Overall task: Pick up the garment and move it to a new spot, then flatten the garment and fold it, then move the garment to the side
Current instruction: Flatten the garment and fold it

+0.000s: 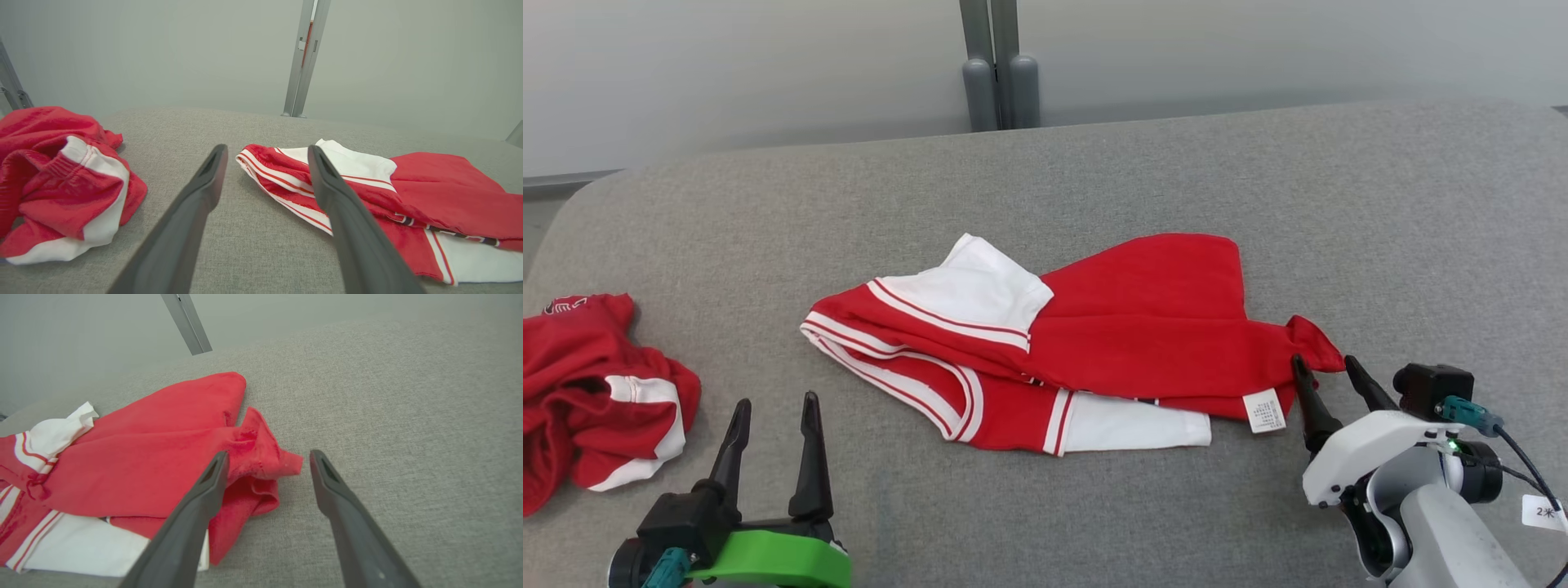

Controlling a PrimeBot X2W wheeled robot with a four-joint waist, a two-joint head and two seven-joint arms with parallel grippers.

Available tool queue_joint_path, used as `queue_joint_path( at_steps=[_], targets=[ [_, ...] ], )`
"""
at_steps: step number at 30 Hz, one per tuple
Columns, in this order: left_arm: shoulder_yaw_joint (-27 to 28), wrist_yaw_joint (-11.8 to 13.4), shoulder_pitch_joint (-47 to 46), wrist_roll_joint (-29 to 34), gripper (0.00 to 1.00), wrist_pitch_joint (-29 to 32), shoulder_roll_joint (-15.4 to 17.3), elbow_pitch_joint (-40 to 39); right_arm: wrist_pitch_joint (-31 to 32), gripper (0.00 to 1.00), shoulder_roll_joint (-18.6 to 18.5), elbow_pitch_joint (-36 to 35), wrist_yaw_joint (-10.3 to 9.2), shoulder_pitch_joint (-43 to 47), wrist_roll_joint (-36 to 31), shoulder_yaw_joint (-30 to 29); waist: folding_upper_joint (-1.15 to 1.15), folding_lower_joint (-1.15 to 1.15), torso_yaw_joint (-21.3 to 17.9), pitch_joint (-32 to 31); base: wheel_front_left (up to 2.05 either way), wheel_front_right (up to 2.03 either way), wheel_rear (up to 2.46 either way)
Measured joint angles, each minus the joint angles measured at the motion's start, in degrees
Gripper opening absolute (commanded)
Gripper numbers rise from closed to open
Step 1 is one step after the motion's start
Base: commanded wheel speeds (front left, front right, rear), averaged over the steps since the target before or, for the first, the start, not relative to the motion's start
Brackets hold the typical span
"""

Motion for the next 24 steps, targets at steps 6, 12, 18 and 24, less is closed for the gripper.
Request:
queue_joint_path(
  at_steps=[6,12,18,24],
  targets=[
    [0.69,-0.68,-0.38,0.52,1.00,0.00,-0.34,0.48,-0.30,0.00,1.02,1.98,0.00,-0.66,3.36,-1.22,0.00,0.00,1.20,0.72,0.00,0.00,0.00],
    [1.14,-1.04,-0.63,0.74,1.00,0.00,-0.78,0.78,-4.36,0.00,1.15,0.19,0.00,-1.01,5.82,-0.81,0.00,0.00,1.69,1.42,0.00,0.00,0.00],
    [0.48,-1.72,-2.48,0.82,1.00,0.00,-1.79,0.99,-3.82,0.00,-0.93,-3.92,0.00,-7.28,9.61,1.42,0.00,0.00,2.62,3.11,0.00,0.00,0.00],
    [-0.98,-2.42,-5.36,0.77,1.00,-0.01,-2.89,1.58,1.57,0.00,-5.39,-3.71,0.00,-20.39,13.00,1.47,0.00,0.00,5.15,6.25,0.00,0.00,0.00]
  ],
)
